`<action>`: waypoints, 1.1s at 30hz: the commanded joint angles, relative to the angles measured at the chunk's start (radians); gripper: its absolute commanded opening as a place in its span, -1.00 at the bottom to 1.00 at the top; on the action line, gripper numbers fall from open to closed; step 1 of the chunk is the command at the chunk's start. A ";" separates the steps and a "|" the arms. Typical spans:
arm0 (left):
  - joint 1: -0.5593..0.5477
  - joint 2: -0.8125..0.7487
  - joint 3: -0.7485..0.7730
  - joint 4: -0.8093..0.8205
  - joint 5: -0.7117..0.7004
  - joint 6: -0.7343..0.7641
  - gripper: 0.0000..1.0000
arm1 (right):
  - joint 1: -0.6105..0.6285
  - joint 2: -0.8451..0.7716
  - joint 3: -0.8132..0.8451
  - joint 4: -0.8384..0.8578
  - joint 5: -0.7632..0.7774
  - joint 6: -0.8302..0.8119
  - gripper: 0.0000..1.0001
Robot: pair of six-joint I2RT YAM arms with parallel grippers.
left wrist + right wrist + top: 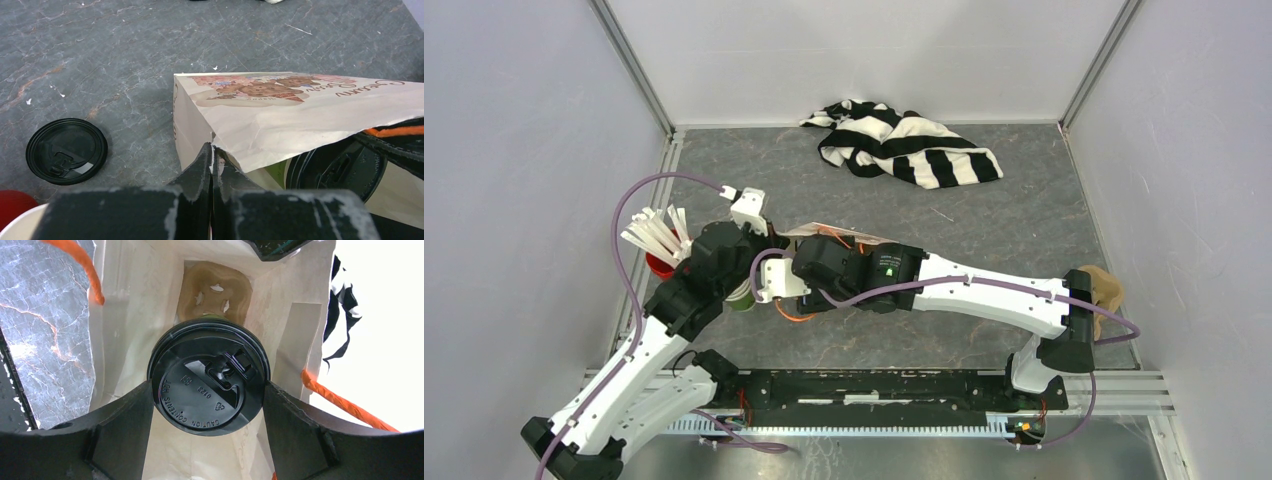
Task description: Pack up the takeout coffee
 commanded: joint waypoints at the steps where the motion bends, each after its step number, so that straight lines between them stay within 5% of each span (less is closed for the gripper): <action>1: -0.008 -0.040 -0.028 0.034 0.001 0.048 -0.95 | -0.001 0.004 0.038 0.017 -0.015 0.003 -0.67; 10: -0.010 -0.101 -0.086 0.095 -0.025 0.020 -0.96 | -0.001 -0.026 -0.015 -0.040 -0.013 -0.014 -0.67; 19: -0.009 -0.140 -0.178 0.203 -0.021 -0.034 -0.96 | -0.001 -0.044 -0.109 0.074 -0.057 -0.001 -0.67; 33: -0.010 -0.195 -0.164 0.131 0.036 -0.081 -0.96 | -0.091 -0.115 -0.215 0.203 -0.070 -0.255 -0.68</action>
